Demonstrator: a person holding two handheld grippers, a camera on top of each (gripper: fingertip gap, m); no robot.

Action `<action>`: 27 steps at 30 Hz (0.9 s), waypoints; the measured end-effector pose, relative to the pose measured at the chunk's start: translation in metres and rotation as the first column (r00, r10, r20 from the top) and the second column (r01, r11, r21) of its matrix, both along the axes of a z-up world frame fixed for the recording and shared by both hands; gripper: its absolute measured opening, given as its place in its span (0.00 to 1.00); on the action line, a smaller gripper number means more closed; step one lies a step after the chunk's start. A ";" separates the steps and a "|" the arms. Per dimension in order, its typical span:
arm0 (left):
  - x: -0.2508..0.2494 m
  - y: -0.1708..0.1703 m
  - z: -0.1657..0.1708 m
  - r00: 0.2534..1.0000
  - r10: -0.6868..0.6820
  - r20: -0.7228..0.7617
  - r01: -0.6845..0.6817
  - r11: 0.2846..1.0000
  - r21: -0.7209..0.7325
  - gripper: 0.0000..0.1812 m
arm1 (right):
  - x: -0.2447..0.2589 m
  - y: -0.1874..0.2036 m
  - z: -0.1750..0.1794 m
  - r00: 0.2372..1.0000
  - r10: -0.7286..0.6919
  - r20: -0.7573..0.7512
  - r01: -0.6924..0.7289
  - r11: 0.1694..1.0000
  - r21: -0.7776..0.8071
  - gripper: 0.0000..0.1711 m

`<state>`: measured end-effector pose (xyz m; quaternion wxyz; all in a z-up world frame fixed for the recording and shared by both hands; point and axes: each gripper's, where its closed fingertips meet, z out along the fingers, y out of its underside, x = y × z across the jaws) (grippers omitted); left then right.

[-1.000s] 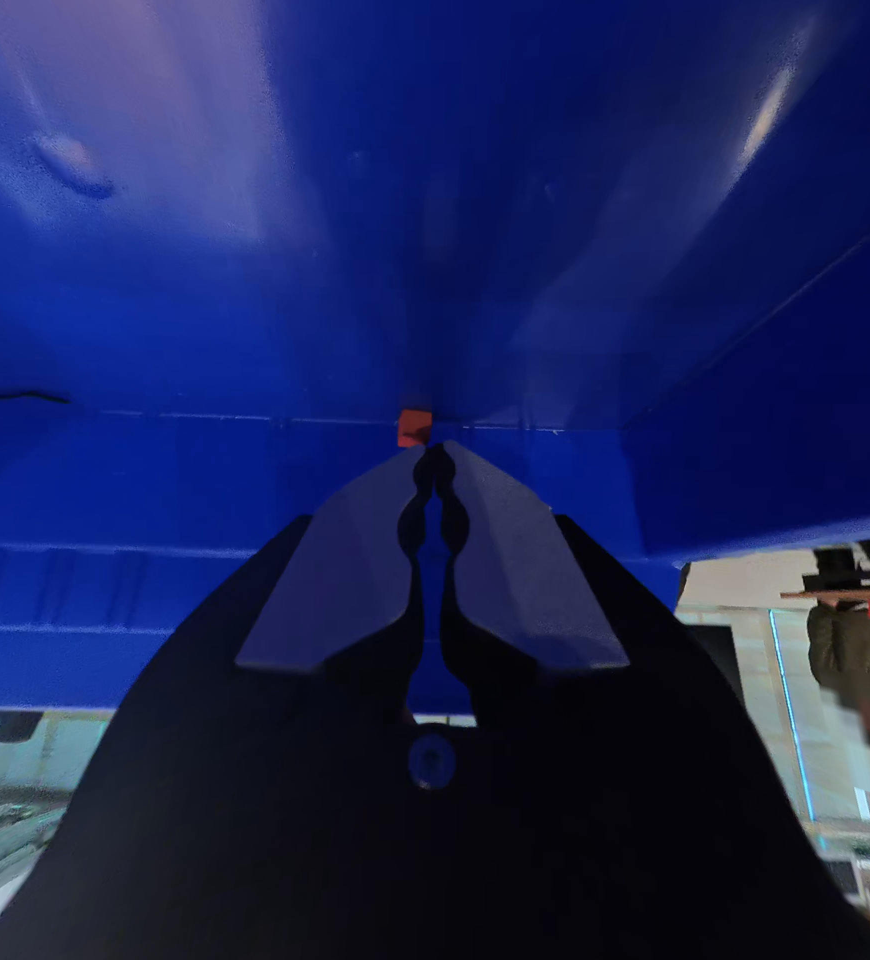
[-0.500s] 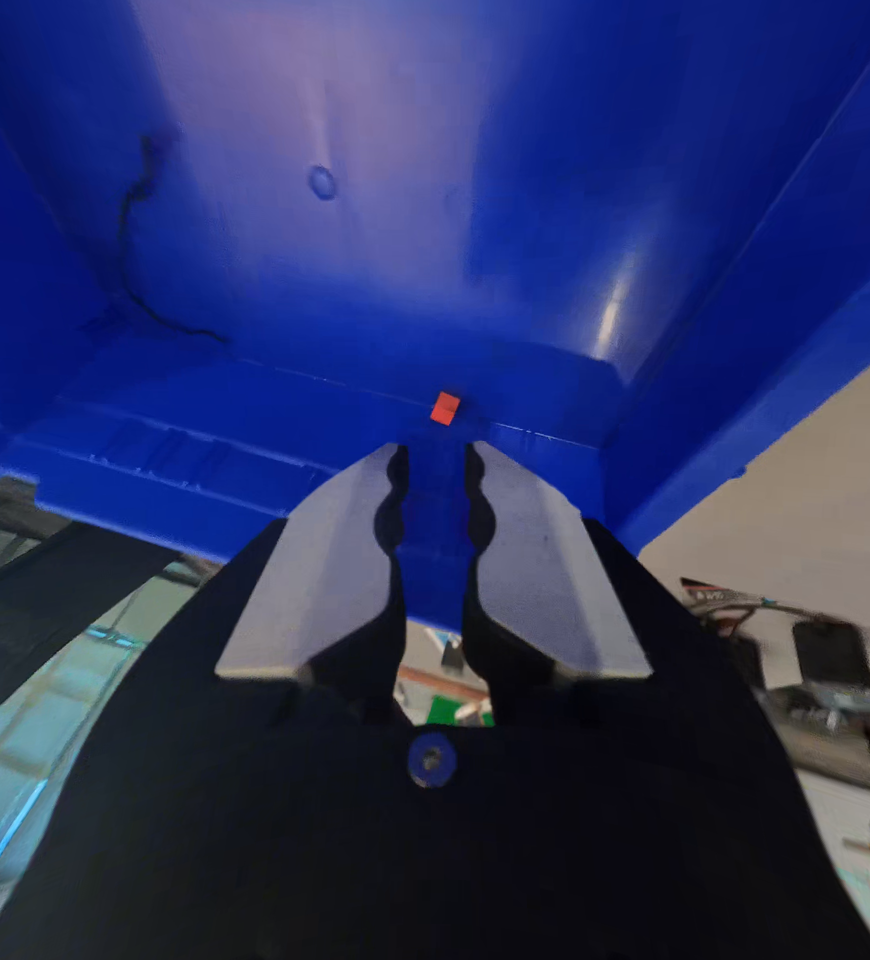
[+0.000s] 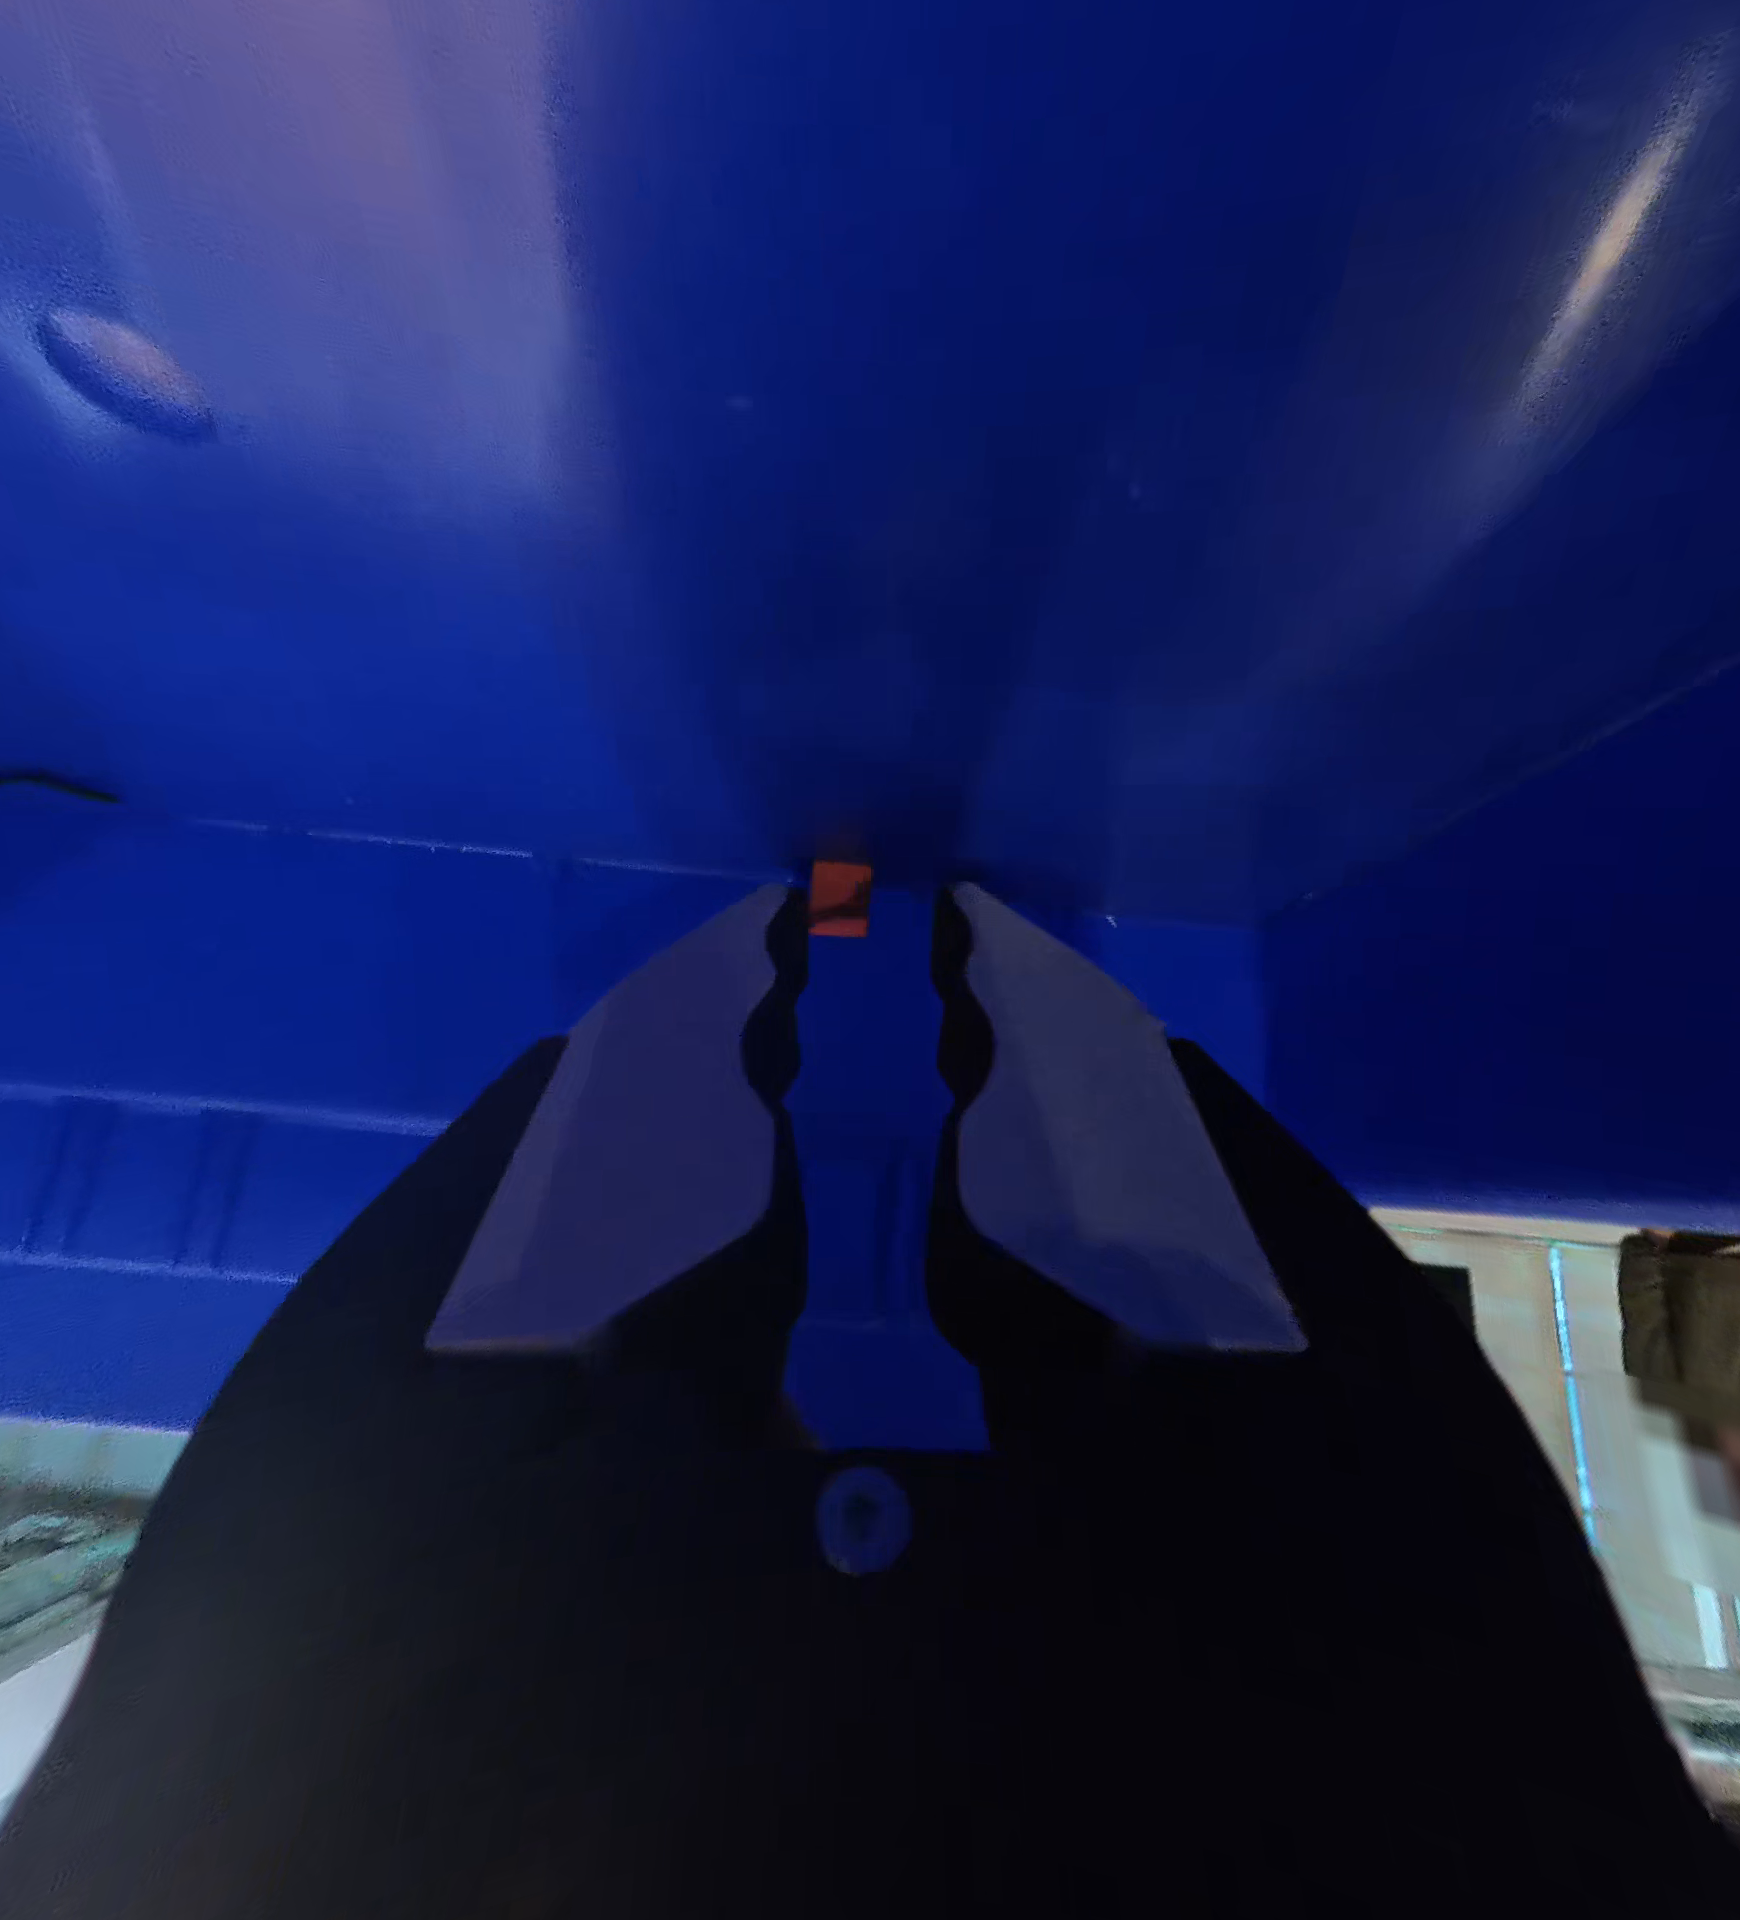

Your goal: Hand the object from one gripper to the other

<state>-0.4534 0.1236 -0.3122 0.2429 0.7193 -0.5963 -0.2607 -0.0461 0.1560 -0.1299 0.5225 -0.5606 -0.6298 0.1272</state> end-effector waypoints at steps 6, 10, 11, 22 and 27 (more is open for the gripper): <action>-0.004 0.002 0.001 1.000 -0.003 -0.023 0.003 1.000 0.001 0.06 | -0.003 -0.003 0.000 1.000 0.008 -0.001 -0.008 1.000 0.001 0.11; -0.001 0.000 0.008 0.999 0.031 0.022 -0.031 0.999 0.032 0.06 | -0.003 -0.003 0.001 1.000 0.008 -0.003 -0.008 1.000 0.001 0.11; 0.001 0.001 0.012 0.999 0.034 0.038 -0.036 0.998 0.053 0.06 | -0.003 -0.003 0.001 1.000 0.008 -0.004 -0.008 1.000 0.001 0.11; 0.028 0.006 0.062 0.951 -0.014 0.310 -0.069 0.965 0.253 0.06 | -0.007 -0.010 0.007 0.999 0.028 -0.021 -0.028 1.000 0.010 0.11; 0.078 0.007 0.097 0.850 -0.098 0.517 -0.116 0.923 0.366 0.06 | -0.008 -0.015 0.015 0.996 0.060 -0.064 -0.059 0.998 0.012 0.11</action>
